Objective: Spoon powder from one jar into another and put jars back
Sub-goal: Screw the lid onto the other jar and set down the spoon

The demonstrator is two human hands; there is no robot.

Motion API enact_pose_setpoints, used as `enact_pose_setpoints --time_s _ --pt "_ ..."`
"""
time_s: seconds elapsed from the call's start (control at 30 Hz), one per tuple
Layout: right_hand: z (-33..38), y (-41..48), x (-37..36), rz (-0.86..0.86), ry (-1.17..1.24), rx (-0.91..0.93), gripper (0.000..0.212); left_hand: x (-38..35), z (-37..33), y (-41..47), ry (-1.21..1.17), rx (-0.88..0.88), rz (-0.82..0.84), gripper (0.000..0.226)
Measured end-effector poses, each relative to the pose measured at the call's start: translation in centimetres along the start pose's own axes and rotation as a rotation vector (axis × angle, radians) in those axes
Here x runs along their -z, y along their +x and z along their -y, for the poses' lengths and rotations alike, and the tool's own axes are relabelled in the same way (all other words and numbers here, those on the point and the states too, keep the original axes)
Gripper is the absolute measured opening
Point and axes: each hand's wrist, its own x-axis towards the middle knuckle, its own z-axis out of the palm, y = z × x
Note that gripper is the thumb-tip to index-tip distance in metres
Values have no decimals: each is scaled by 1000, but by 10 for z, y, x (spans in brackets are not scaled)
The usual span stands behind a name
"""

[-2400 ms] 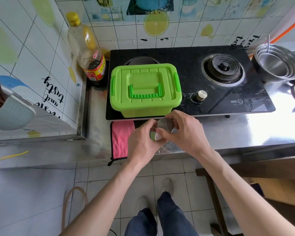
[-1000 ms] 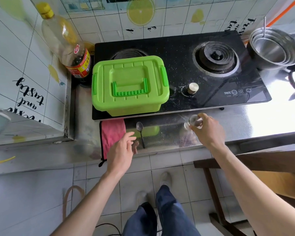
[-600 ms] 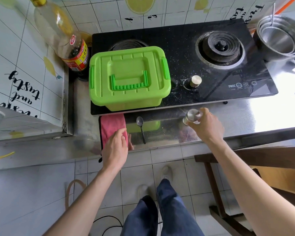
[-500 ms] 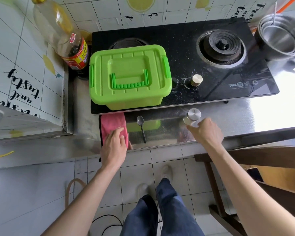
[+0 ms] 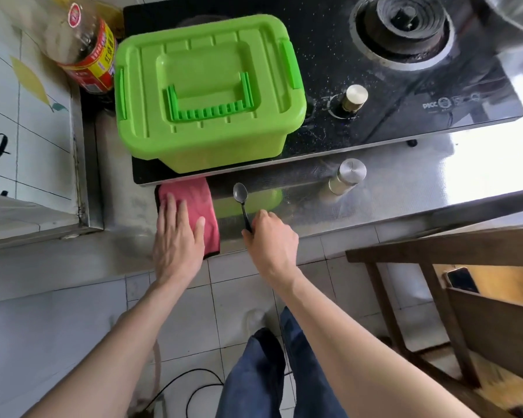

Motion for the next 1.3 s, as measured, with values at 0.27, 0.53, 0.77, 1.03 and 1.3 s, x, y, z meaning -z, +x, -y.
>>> enact_pose_setpoints --time_s 0.27,0.53,0.77,1.03,1.3 --pt "-35 -24 12 -150 228 -149 21 -25 -44 5 13 -127 10 88" --pt "-109 -71 30 -234 296 -299 23 -65 -148 -4 164 -626 48 91" --pt "-108 -83 28 -262 342 -257 24 -43 -71 6 322 -1210 154 86" --pt "-102 -81 30 -254 367 -206 23 -65 -161 12 105 -273 -39 88" --pt "-109 -85 32 -245 406 -161 26 -51 -88 -19 258 -950 90 77"
